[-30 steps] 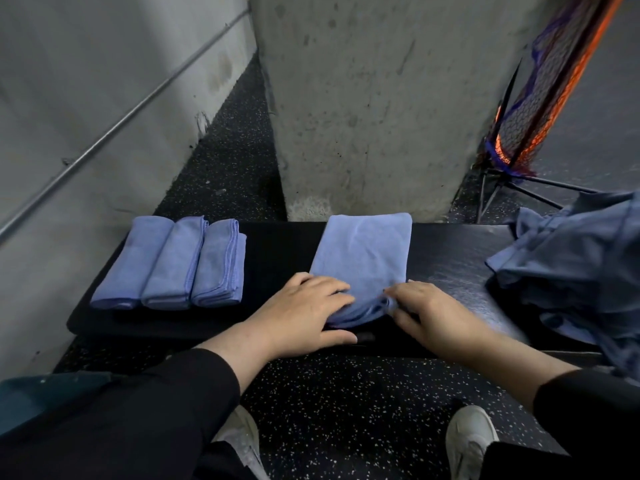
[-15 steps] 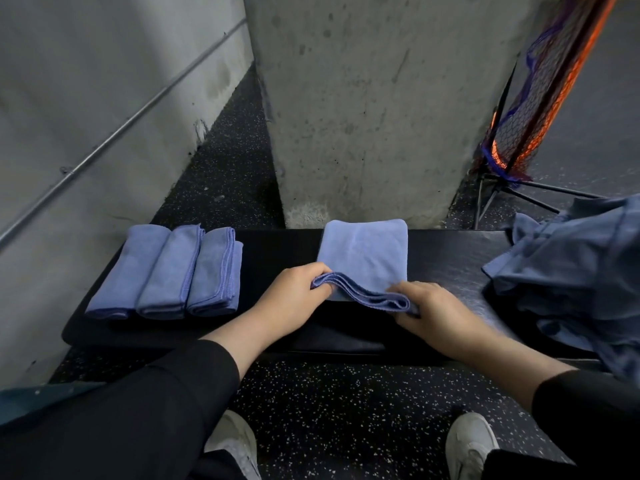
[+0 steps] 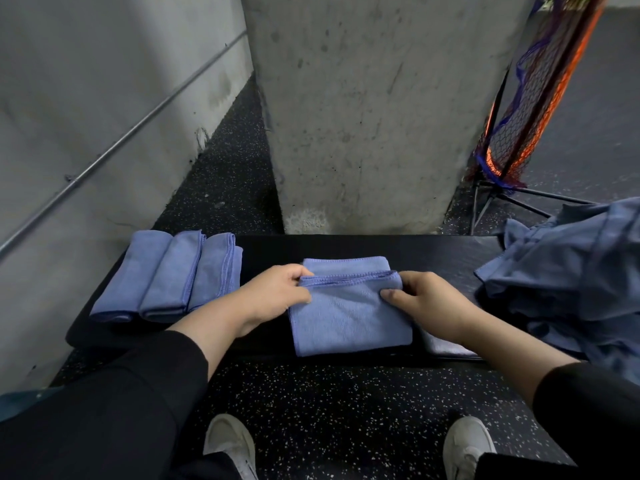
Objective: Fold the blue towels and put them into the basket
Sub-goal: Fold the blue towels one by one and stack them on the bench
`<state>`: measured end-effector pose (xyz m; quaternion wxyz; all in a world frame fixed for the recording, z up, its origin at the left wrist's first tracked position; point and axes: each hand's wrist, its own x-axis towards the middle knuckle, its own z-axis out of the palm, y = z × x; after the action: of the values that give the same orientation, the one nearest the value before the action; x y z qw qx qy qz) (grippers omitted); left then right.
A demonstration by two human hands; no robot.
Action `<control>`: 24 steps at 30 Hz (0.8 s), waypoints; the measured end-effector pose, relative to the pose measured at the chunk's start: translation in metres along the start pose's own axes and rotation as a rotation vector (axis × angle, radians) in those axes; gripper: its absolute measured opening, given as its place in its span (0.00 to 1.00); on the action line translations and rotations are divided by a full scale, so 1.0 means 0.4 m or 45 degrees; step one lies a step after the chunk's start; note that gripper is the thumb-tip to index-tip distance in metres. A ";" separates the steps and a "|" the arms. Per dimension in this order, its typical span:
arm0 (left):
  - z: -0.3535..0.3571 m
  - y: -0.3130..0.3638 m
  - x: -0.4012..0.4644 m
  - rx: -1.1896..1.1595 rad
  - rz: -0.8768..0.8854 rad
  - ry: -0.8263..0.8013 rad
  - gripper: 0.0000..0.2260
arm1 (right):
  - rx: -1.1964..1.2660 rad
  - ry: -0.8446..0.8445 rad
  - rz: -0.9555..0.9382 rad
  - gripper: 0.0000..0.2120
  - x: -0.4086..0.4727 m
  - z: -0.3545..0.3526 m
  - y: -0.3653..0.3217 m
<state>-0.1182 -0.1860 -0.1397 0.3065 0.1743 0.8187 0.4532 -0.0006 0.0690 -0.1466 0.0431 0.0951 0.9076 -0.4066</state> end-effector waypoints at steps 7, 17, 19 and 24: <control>0.030 0.025 0.081 0.132 -0.031 0.347 0.13 | -0.217 0.164 0.184 0.10 0.114 0.013 -0.012; 0.017 0.009 0.129 0.898 0.333 0.736 0.16 | -0.636 0.341 0.310 0.15 0.159 0.041 0.030; 0.023 0.001 0.120 1.014 0.551 0.665 0.15 | -0.651 0.517 0.145 0.15 0.150 0.044 0.025; 0.093 -0.021 0.098 1.269 0.570 0.220 0.21 | -0.714 0.492 -0.538 0.20 0.110 0.083 -0.005</control>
<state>-0.1231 -0.1447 -0.1754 0.0146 0.4303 0.8992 0.0776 -0.0440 0.0489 -0.1743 -0.1885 -0.0344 0.9744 -0.1178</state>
